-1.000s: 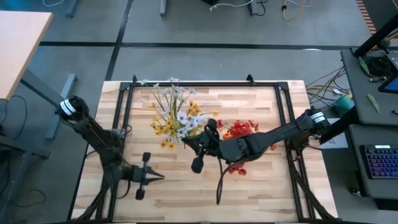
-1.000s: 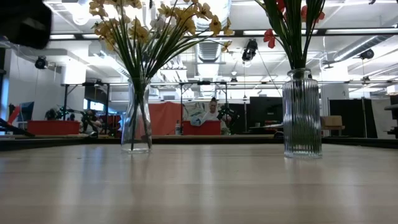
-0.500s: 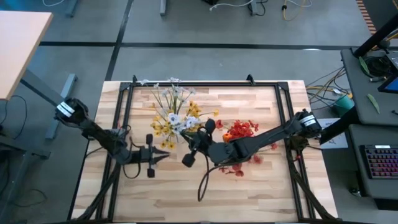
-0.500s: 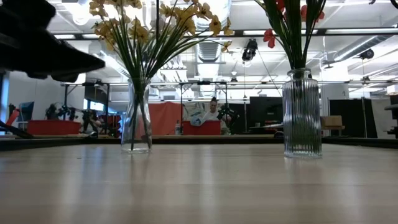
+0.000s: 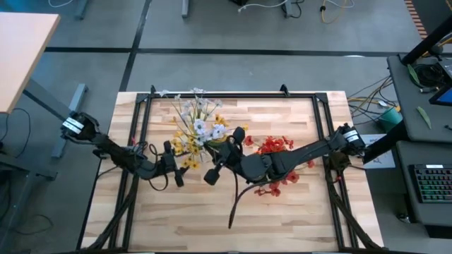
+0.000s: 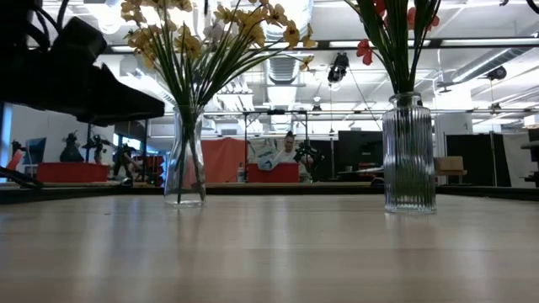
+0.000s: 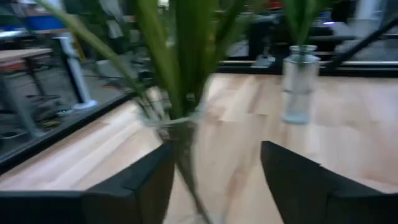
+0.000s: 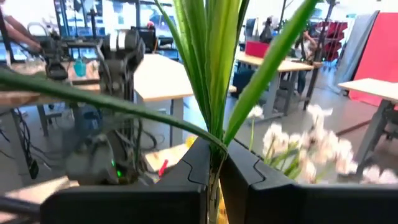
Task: Sort flowers into vase by color
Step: Put the white flower into the left transparent vase
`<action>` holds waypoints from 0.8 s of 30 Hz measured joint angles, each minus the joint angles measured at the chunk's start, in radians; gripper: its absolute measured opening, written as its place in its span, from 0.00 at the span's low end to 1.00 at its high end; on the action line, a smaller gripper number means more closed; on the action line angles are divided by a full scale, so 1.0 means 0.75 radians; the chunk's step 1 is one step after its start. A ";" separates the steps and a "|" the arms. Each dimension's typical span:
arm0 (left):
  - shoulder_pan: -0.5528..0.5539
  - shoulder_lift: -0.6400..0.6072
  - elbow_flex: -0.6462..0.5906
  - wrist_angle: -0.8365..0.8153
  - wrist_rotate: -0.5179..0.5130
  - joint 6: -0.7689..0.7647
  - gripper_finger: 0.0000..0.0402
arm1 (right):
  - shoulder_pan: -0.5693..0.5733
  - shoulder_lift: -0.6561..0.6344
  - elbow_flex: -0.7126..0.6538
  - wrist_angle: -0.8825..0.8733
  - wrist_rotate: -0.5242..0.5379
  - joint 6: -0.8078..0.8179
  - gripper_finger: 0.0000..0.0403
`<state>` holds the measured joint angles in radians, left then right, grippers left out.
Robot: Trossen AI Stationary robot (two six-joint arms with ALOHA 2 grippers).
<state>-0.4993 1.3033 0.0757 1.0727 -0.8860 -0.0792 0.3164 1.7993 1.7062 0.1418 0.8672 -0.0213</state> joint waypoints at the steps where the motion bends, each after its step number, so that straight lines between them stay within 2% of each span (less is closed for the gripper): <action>1: 0.009 0.001 0.000 -0.001 -0.017 0.004 0.57 | 0.000 0.000 0.029 -0.012 -0.001 -0.018 0.03; 4: 0.039 0.001 0.000 -0.002 -0.013 0.020 0.64 | 0.003 0.000 0.108 -0.040 -0.001 -0.058 0.03; 8: 0.093 0.001 0.000 -0.017 0.042 0.024 0.68 | 0.011 0.001 0.183 -0.049 -0.006 -0.098 0.03; 13: 0.140 0.002 -0.003 -0.034 0.056 0.024 0.69 | 0.026 0.087 0.302 -0.081 -0.010 -0.130 0.03; 21: 0.161 0.036 -0.010 -0.019 0.148 0.024 0.69 | 0.050 0.329 0.637 -0.297 0.069 -0.158 0.03; 24: 0.170 0.063 -0.010 -0.011 0.142 0.024 0.69 | 0.056 0.386 0.737 -0.414 0.093 -0.104 0.03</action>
<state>-0.3719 1.3504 0.0685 1.0645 -0.7792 -0.0612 0.3583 2.0887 2.2591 -0.1689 0.9372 -0.0993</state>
